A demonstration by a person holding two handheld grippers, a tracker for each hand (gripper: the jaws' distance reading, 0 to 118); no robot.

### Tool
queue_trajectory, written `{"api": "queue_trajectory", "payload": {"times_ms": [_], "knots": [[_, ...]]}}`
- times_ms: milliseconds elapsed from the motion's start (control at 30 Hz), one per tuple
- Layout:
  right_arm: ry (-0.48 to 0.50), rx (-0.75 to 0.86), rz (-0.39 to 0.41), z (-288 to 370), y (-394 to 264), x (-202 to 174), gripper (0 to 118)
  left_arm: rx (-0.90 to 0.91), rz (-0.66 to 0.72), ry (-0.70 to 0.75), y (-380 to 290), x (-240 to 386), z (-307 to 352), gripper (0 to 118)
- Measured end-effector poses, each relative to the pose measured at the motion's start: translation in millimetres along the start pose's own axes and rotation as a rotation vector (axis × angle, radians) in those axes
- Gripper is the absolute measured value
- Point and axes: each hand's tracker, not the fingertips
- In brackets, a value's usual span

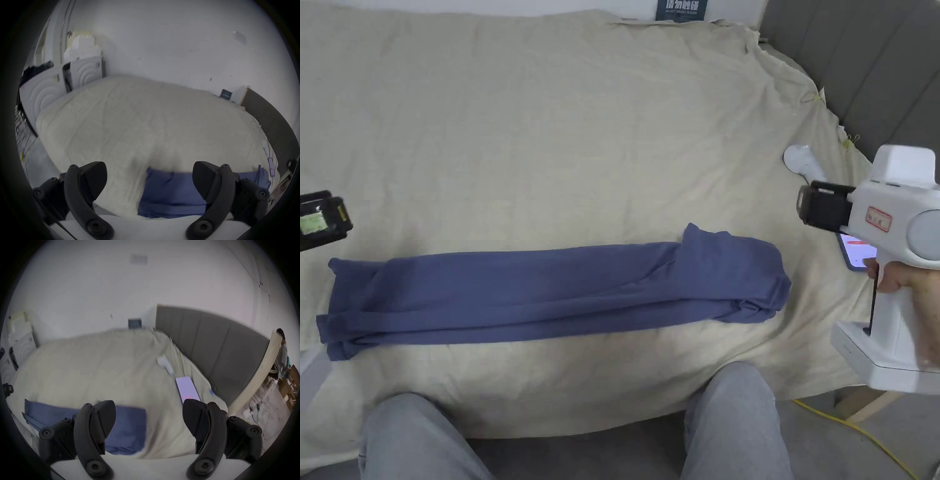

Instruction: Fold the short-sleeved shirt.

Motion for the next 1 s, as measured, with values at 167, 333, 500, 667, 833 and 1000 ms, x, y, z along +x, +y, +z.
{"api": "queue_trajectory", "payload": {"times_ms": [167, 333, 500, 667, 833, 1000], "knots": [[0.062, 0.177, -0.020, 32.3, -7.4, -27.9, 88, 0.251, -0.055, -0.044, -5.7, 34.7, 35.4, 110], [0.101, 0.238, 0.057, 41.7, -23.6, -55.7, 88, 0.308, -0.097, -0.144, -17.8, 49.1, 43.5, 58], [0.136, 0.268, 0.051, 48.9, -31.0, -73.0, 38, 0.342, -0.147, -0.160, -33.2, 61.3, 46.2, 1], [0.137, 0.278, 0.060, 46.6, -28.4, -78.9, 0, 0.343, -0.141, -0.203, -43.3, 61.8, 43.6, 0], [0.134, 0.274, 0.049, 37.3, -26.7, -73.0, 0, 0.324, -0.125, -0.207, -48.7, 60.7, 41.7, 0], [0.143, 0.258, 0.036, 33.4, -28.9, -72.4, 0, 0.331, -0.151, -0.204, -50.8, 63.5, 43.0, 0]]}}
